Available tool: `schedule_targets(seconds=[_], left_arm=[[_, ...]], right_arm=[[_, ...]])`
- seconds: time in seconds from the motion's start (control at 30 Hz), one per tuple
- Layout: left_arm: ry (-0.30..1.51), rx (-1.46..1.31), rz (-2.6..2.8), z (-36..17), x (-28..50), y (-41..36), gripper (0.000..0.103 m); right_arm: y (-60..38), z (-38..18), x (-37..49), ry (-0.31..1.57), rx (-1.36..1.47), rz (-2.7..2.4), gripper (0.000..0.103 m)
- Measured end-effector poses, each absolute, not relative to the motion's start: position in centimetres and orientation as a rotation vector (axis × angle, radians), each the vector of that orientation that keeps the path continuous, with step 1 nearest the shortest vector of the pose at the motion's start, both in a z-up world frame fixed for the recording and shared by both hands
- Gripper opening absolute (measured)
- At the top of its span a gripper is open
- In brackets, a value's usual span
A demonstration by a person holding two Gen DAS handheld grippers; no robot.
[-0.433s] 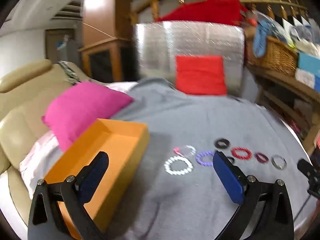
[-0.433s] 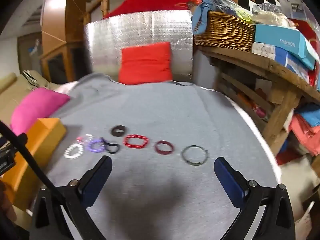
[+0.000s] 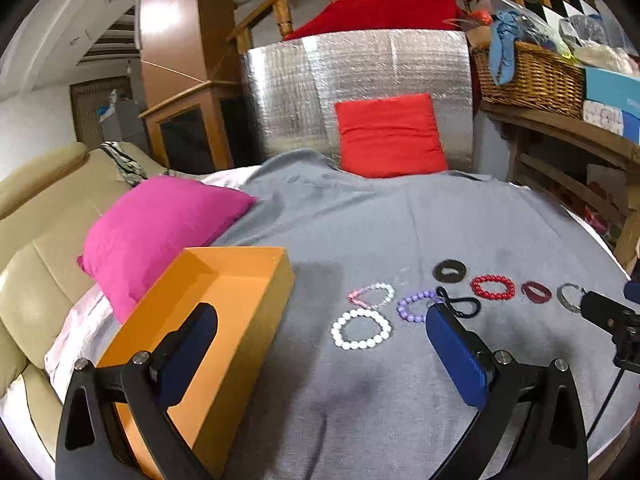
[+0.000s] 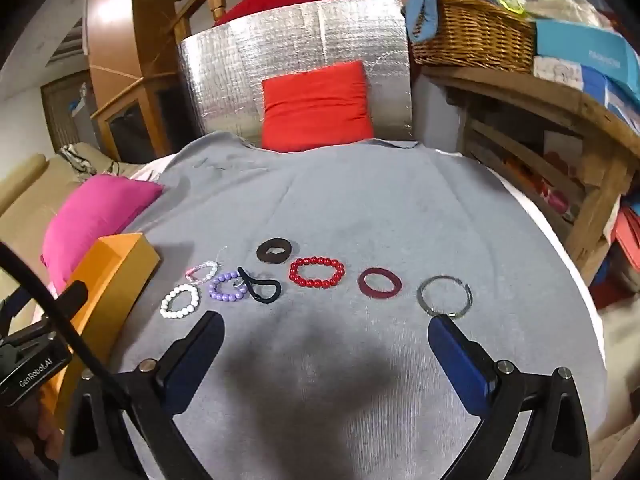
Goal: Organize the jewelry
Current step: 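Move the left tool to the white pearl bracelet while the right tool moves to the silver bangle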
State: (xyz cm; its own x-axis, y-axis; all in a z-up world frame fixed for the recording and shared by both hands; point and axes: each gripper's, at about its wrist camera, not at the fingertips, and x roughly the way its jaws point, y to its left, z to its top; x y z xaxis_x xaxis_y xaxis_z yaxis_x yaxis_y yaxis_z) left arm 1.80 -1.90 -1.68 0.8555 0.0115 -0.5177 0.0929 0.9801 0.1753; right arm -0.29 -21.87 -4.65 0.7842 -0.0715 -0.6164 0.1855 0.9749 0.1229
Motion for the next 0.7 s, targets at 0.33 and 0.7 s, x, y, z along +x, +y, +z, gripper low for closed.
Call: schedule_targets(seconds=[0.33, 0.7], left_arm=[[0.596, 0.168, -0.038, -2.1, 3.2, -1.1, 0.103], [0.627, 0.169, -0.066, -2.8, 3.3, -1.0, 0.103]], right_arm=[[-22.6, -5.1, 0.0, 0.674, 0.192, -0.119, 0.103], [-28.9, -5.7, -2.1, 0.680, 0.209, -0.200, 0.101]])
